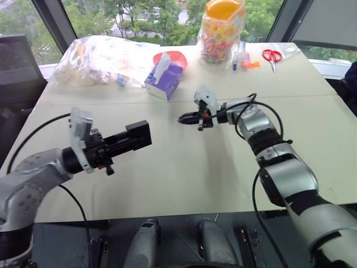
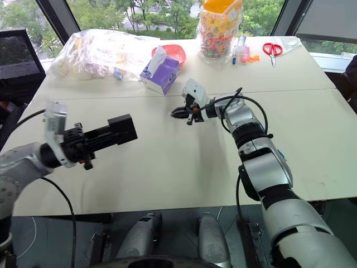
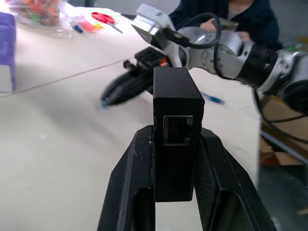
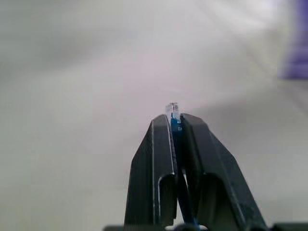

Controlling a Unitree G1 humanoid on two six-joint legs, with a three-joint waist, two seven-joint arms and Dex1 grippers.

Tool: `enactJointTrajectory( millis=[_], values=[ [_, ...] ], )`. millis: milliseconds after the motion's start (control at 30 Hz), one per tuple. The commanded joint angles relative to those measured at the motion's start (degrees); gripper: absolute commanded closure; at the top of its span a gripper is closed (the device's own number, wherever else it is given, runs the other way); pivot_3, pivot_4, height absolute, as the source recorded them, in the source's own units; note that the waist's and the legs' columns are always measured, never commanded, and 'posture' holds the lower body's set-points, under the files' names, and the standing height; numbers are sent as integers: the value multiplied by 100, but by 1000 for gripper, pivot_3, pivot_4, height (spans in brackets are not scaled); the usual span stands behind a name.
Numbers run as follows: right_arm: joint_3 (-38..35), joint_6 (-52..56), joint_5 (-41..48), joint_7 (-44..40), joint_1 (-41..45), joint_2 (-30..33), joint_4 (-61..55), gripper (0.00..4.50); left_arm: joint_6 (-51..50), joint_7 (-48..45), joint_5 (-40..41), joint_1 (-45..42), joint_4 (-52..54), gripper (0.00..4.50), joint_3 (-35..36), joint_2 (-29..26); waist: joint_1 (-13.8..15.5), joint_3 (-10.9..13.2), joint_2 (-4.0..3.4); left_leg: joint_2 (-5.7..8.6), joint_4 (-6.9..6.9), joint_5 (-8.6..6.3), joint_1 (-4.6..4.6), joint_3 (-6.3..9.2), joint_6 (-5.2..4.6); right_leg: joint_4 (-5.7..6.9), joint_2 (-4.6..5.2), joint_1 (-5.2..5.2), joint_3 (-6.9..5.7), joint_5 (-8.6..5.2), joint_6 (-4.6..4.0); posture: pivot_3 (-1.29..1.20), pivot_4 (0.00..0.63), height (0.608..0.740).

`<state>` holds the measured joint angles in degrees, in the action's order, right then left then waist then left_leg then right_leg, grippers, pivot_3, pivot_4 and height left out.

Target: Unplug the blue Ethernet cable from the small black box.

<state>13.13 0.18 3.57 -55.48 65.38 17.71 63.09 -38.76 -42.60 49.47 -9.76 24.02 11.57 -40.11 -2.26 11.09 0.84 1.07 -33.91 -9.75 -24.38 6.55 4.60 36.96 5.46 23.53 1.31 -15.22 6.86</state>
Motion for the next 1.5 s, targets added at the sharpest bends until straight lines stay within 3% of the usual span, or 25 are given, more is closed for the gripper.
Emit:
enactJointTrajectory(
  millis=[33,100,300,333,500,767,833,1067,1100,1333,1500],
  values=[
    [-307,-513,-162,616,256,-13,436,4108,775,184,-973,-299,-345,4025,-476,311,-10,1,1,0,0,0,-1,0,0,-1,0,1,0,0,1,0,150,726],
    [-411,-598,-206,774,299,-19,578,3441,996,267,-1226,-469,-590,4025,-633,599,-21,1,1,0,2,0,-2,1,0,1,-1,2,0,5,9,0,150,726],
    [-886,-458,-84,932,255,69,581,350,2208,569,-2425,-1133,-2068,4025,-1192,1581,-38,1,0,0,1,1,2,2,-2,9,-3,0,0,12,22,0,150,726],
    [-977,-414,-53,949,246,84,547,39,2351,588,-2549,-1232,-2280,4025,-1228,1696,-32,1,0,0,0,1,2,2,-2,11,-3,0,0,12,23,0,150,726],
    [-1425,63,280,775,29,169,2,39,2844,789,-3140,-1721,-3377,4025,-1384,2135,-28,2,-1,-1,0,1,3,2,-3,15,-5,1,0,13,26,0,150,726],
    [-1471,1275,599,672,-1216,285,-2429,39,3591,735,-3669,-1984,-4575,4025,-1454,2458,-27,1,-2,0,0,1,2,3,-3,17,-4,1,-1,18,40,0,150,726],
    [-1472,1523,639,738,-1409,275,-2855,0,3659,681,-3717,-1958,-4764,3009,-1456,2487,-31,1,-2,0,-2,1,3,3,-3,20,-4,1,-1,18,40,0,150,726],
    [-1335,2217,788,665,-1938,323,-3972,0,3614,554,-3675,-1738,-4838,268,-1349,2425,-24,-1,-3,0,-10,1,8,4,-3,24,-4,-6,-1,18,41,0,150,726],
    [-1293,2295,806,596,-2006,357,-4094,0,3567,546,-3656,-1694,-4777,84,-1328,2411,-27,-1,-3,0,-10,1,9,4,-3,23,-4,-7,-1,18,41,0,150,726],
    [-1168,2786,966,253,-2463,670,-4772,0,3143,493,-3514,-1124,-3923,84,-1149,2099,-39,-1,-4,-1,-8,1,13,4,-4,25,-4,-7,0,17,40,0,150,726],
    [-1268,3087,1101,356,-3003,848,-5326,0,2469,584,-3165,-275,-2491,84,-709,1634,-30,-1,-4,-3,-1,0,15,4,-4,20,-3,-8,0,15,38,0,150,726]
  ],
)
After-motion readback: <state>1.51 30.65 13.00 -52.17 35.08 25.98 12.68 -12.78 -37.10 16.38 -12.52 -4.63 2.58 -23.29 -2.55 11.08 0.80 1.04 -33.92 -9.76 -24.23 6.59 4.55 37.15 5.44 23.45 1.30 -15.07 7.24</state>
